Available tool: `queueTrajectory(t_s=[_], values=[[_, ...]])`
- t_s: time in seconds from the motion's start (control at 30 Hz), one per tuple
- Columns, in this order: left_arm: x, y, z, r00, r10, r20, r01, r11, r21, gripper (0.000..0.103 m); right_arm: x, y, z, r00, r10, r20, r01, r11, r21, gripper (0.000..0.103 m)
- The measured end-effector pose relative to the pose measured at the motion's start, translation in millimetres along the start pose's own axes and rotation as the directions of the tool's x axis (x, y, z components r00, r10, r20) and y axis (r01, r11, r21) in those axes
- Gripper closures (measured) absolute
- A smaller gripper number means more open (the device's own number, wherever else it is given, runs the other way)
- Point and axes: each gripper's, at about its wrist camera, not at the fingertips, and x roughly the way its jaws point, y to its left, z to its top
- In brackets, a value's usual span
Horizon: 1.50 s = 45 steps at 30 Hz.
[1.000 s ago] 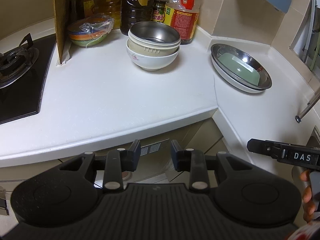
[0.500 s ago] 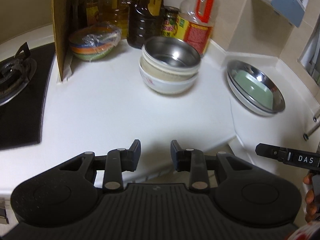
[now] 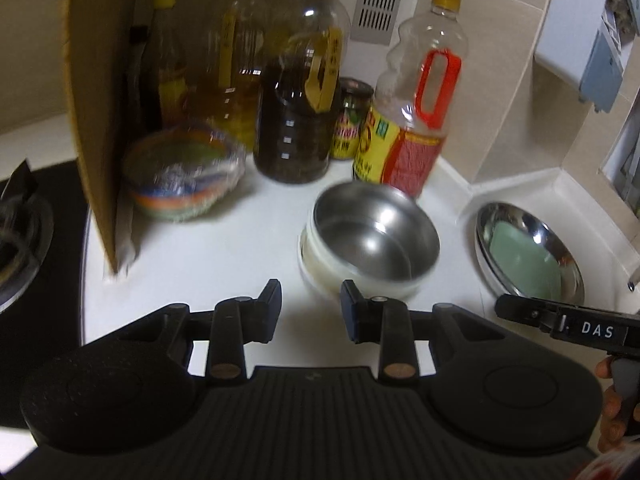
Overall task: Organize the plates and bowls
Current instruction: 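Move both grippers back to the rim of the bowl stack, then close the left gripper on the stack rim while the right gripper closes on it too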
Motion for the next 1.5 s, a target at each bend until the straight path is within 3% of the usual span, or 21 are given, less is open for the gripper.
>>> queueTrajectory(t_s=[0.3, 0.5, 0.73, 1.5], values=[[40, 2, 28, 0.999, -0.039, -0.004, 0.039, 0.999, 0.035, 0.075, 45, 25, 29, 0.998, 0.049, 0.034, -0.049, 0.999, -0.001, 0.045], [60, 5, 33, 0.997, -0.063, -0.039, 0.065, 0.997, 0.039, 0.076, 69, 31, 35, 0.999, 0.039, 0.011, -0.039, 0.999, -0.003, 0.065], [72, 9, 33, 0.992, -0.101, -0.081, 0.104, 0.994, 0.032, 0.086, 82, 32, 36, 0.999, 0.035, -0.012, -0.035, 0.999, 0.000, 0.087], [81, 10, 33, 0.988, -0.111, -0.105, 0.117, 0.992, 0.052, 0.088, 82, 42, 41, 0.999, -0.015, -0.029, 0.014, 1.000, -0.026, 0.091]])
